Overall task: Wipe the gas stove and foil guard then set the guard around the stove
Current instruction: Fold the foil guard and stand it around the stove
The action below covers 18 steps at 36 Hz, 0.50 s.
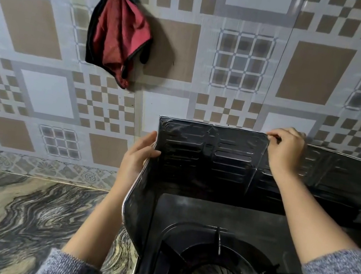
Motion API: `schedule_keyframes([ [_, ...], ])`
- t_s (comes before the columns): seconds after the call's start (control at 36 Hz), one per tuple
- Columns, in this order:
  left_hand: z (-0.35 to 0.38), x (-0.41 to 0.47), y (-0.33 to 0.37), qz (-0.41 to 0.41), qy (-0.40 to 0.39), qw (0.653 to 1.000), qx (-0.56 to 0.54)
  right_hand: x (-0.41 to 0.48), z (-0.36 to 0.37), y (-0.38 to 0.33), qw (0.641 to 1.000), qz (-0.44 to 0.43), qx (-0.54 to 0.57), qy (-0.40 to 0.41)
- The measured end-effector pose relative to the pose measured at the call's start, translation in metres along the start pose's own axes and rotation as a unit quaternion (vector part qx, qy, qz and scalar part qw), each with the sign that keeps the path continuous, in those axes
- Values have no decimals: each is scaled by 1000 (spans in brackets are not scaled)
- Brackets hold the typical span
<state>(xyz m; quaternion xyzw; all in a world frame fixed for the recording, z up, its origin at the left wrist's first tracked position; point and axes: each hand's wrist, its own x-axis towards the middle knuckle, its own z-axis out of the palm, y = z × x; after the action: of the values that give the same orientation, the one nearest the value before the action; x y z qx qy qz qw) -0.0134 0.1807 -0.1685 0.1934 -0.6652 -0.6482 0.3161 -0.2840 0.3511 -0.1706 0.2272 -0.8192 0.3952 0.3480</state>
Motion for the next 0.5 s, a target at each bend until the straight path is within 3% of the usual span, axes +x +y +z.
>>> schedule_keyframes([
  [0.14,3,-2,5,-27,6,1000,-10,-2,-2,-3,1000,7,-1,14],
  [0.36,3,-2,2,-1,7,1000,-28,-4,-8,-4,1000,14,8,5],
  [0.5,4,-7,-2,-12,12,994,-111,-6,-16,-10,1000,3,14,-17],
])
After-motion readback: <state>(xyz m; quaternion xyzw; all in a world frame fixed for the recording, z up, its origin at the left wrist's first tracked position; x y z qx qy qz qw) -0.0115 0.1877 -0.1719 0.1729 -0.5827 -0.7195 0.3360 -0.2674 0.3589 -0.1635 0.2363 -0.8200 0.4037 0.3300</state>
